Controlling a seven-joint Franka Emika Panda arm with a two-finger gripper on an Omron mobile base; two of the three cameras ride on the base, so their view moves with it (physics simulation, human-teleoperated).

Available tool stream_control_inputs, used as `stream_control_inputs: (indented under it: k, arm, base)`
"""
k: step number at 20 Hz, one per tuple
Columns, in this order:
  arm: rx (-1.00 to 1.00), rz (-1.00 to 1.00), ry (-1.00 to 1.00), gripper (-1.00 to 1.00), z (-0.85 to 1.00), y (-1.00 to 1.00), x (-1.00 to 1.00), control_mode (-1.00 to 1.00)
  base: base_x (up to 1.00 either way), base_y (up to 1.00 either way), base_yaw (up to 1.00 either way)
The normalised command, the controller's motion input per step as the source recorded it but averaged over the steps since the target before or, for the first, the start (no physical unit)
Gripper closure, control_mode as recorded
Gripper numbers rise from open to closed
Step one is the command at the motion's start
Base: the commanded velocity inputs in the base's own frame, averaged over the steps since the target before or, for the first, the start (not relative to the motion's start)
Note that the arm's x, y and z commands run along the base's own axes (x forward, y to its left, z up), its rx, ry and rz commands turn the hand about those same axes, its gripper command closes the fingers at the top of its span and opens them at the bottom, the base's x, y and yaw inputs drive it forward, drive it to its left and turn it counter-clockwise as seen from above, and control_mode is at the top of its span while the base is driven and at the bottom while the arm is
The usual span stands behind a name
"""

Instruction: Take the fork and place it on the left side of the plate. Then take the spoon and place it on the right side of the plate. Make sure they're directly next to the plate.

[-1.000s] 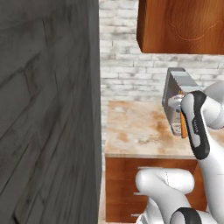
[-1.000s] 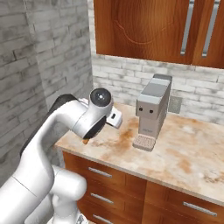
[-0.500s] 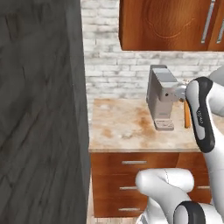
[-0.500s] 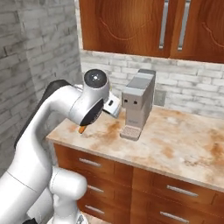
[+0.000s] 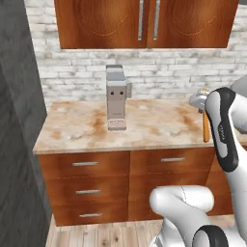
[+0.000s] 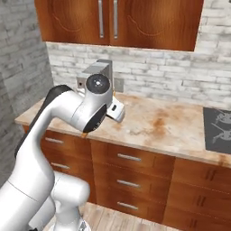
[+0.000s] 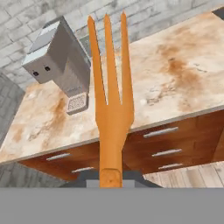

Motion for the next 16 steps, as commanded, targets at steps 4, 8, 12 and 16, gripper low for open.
stream_control_inputs:
  k: [4, 8, 12, 16]
  arm:
    - [0.00, 0.00, 0.00, 1.00, 0.00, 0.00, 0.00, 1.00]
    - [0.00, 0.00, 0.00, 1.00, 0.00, 0.00, 0.00, 1.00]
    - [0.00, 0.00, 0.00, 1.00, 0.00, 0.00, 0.00, 1.00]
    - [0.00, 0.00, 0.00, 1.00, 0.00, 0.00, 0.00, 1.00]
  base:
    - [-0.10, -1.00, -0.10]
    - [0.18, -1.00, -0.05]
    - [0.30, -1.00, 0.00]
    - [0.45, -1.00, 0.00]
